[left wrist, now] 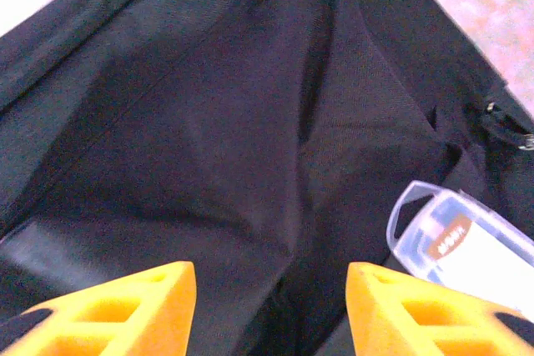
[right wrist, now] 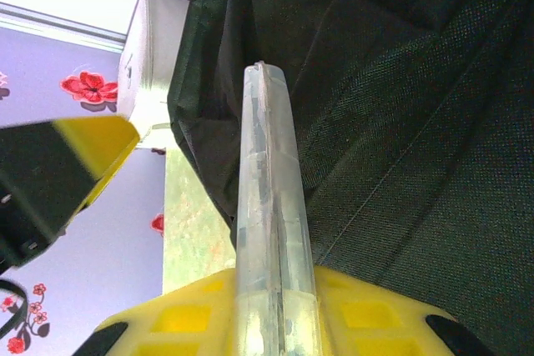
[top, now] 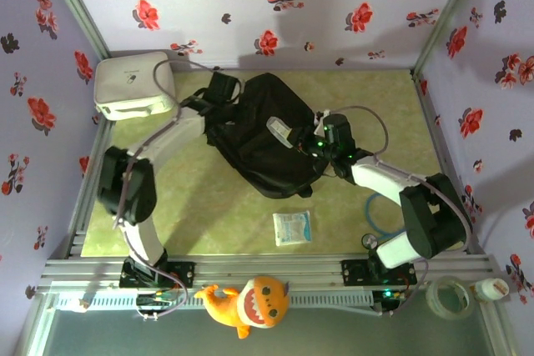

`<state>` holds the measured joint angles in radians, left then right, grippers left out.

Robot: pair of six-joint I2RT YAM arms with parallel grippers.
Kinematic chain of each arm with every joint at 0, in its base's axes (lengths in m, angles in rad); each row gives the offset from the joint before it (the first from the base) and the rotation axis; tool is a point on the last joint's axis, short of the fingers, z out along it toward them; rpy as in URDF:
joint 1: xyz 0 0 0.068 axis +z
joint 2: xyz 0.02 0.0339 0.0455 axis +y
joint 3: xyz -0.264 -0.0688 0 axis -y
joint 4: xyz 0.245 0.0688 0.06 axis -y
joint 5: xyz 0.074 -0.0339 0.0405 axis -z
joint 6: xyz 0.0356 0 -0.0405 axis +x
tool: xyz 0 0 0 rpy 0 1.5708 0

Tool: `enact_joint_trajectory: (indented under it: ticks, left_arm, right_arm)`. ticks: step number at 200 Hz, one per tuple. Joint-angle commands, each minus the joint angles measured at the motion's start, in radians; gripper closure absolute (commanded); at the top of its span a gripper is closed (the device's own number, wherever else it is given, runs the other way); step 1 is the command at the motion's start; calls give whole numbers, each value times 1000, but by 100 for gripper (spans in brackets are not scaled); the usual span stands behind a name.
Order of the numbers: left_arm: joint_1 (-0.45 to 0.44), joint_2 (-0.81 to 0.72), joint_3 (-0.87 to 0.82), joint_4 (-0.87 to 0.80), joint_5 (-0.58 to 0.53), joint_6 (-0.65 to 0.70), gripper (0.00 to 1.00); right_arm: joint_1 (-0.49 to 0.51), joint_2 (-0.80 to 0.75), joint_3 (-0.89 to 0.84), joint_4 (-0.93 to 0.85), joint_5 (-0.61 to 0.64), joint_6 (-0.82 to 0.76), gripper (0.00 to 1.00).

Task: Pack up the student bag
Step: Move the student bag to the top-center of the table, then open the student bag at the top-center of the table.

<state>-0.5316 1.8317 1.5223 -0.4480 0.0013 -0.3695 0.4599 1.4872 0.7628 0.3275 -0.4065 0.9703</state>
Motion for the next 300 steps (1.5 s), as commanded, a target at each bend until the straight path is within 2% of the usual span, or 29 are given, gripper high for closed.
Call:
enact_joint_trajectory:
  ticks: [1, 29, 70, 94, 116, 163, 213, 253, 300]
  left_arm:
    - [-40, 119, 119, -129, -105, 102, 52]
    - [-74, 235, 235, -180, -250, 143, 57]
    - [-78, 333, 312, -214, -259, 135, 63]
    - [-77, 350, 330, -214, -247, 123, 79]
    - [-78, 334, 344, -209, -210, 111, 100]
    - [-68, 231, 330, -189, -94, 89, 100]
    - [-41, 109, 226, -123, 81, 18, 100]
    - [-10, 72, 155, -73, 189, -31, 100]
    - [13, 78, 136, -52, 212, -51, 100]
  right_arm:
    - [0, 17, -23, 92, -36, 40, 77]
    - [0, 2, -57, 98, -26, 44, 77]
    - [1, -22, -82, 71, -30, 34, 77]
    - [0, -34, -107, 63, -29, 32, 77]
    - [1, -45, -146, 68, -29, 46, 77]
    - [0, -67, -234, 144, -34, 92, 76]
    - [-1, -27, -222, 222, -59, 122, 76]
    - [-1, 14, -200, 298, -45, 136, 76]
    - [0, 141, -115, 395, -57, 173, 76]
